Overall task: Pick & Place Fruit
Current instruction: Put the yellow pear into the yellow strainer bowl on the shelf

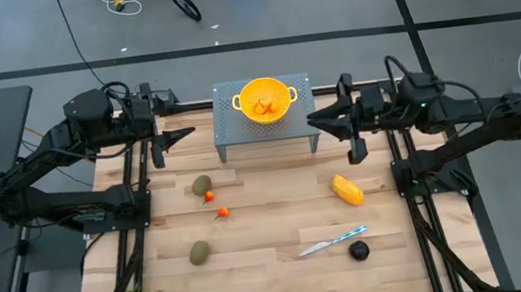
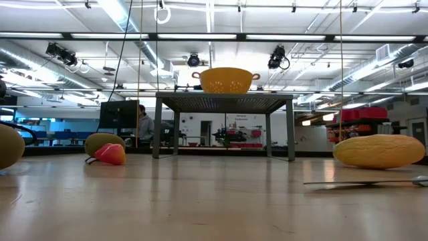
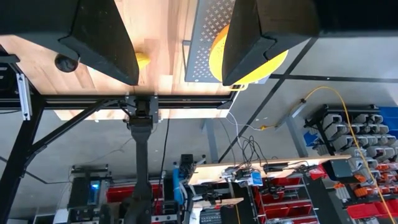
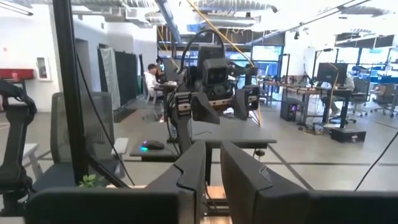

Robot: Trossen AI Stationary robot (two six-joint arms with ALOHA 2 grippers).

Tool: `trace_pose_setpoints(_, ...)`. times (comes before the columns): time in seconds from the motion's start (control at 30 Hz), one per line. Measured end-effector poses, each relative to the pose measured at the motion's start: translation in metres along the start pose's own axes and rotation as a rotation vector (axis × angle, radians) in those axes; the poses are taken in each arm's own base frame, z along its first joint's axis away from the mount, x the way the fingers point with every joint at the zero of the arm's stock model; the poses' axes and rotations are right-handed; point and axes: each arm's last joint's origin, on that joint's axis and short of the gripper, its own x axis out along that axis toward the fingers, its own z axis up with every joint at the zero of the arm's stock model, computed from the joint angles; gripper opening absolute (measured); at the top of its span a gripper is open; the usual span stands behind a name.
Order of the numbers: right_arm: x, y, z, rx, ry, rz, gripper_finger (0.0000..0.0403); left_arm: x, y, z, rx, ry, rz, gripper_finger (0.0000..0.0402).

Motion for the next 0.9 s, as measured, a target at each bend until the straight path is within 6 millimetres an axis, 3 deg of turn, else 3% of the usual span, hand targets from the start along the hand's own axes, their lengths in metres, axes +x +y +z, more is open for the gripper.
trace_pose_setpoints(0.43, -0.025, -0.001, -0.003, -0.039, 0.137, -0.025, 0.0007, 0.000, 0.000, 0.000, 0.000, 0.000, 0.000, 0.0240)
trace_pose_setpoints(0.9, -0.071, -0.002, 0.003, -0.042, 0.223, -0.013, 0.0002, 0.000, 0.000, 0.000, -0.001, 0.002, 0.007, 0.0240)
